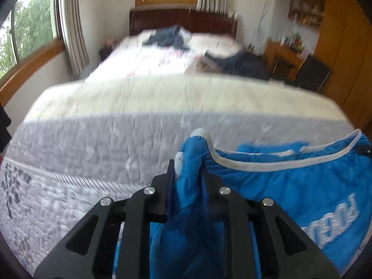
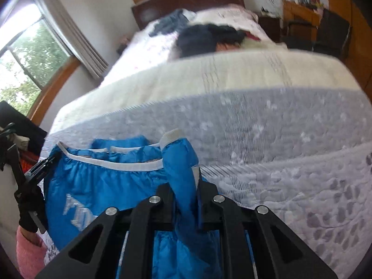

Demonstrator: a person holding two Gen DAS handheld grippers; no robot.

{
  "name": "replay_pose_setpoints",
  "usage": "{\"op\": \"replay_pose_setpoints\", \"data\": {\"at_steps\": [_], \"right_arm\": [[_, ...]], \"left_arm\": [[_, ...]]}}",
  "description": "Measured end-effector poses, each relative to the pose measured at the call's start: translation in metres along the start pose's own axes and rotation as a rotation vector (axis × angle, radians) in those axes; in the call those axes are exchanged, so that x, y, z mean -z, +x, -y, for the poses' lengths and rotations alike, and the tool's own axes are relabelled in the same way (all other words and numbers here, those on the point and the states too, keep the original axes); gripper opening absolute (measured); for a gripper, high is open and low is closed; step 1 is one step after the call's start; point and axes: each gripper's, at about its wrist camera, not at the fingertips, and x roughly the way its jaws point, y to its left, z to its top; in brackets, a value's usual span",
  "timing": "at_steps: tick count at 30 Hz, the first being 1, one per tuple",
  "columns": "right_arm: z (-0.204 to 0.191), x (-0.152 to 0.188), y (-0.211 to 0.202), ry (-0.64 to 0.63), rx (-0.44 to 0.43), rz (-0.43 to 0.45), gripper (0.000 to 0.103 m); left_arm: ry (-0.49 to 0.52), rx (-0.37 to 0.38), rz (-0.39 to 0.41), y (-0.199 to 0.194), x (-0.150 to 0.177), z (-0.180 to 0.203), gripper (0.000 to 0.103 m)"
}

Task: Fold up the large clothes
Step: 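Lay the hem band down on the collar with both tools and release, then grasp the folded jacket edge with both tools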

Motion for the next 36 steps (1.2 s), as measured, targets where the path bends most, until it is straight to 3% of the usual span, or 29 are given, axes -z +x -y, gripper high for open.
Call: {"op": "replay_pose_setpoints", "data": {"at_steps": [3,9,13,17,21,27,29,31,34,36], "right_arm": [[0.015,0.01,0.03,0.041,0.004,-0.049,0.016],[0.033,0.017,0.043,0.103,-0.047,-0.044,0.024],[0.037,0.024,0.018,0.107,-0.032,-0.015,0.042],[0.044,0.041,-0.016,0.086,-0.1,-0.003,0.042],[0.045,0.077,-0.051,0.05,-0.154,-0.002,0.045],[0.045,0.136,-0.064,0.028,-0.179,-0.059,0.049],[0.043,0.146,-0.064,0.028,-0.206,-0.074,0.046],[0.036,0.152,-0.063,0.005,-0.176,-0.067,0.036],[0.033,0.157,-0.06,-0.001,-0.144,-0.069,0.022],[0.037,0.165,-0.053,0.013,-0.122,-0.106,0.019]], "left_arm": [[-0.019,-0.001,-0.04,0.021,0.007,-0.007,0.033],[-0.073,0.003,-0.055,0.023,0.009,-0.024,0.049],[-0.156,0.047,-0.027,-0.006,0.016,-0.045,0.049],[-0.183,0.117,0.019,-0.054,0.039,-0.067,0.049],[-0.131,0.119,0.051,-0.098,0.084,-0.073,0.055],[-0.115,0.139,0.022,-0.117,0.139,-0.073,0.054],[-0.104,0.122,0.011,-0.115,0.148,-0.07,0.052],[-0.083,0.113,0.002,-0.112,0.154,-0.066,0.044],[-0.085,0.107,-0.005,-0.106,0.157,-0.065,0.045],[-0.092,0.121,-0.014,-0.101,0.159,-0.067,0.045]]}}
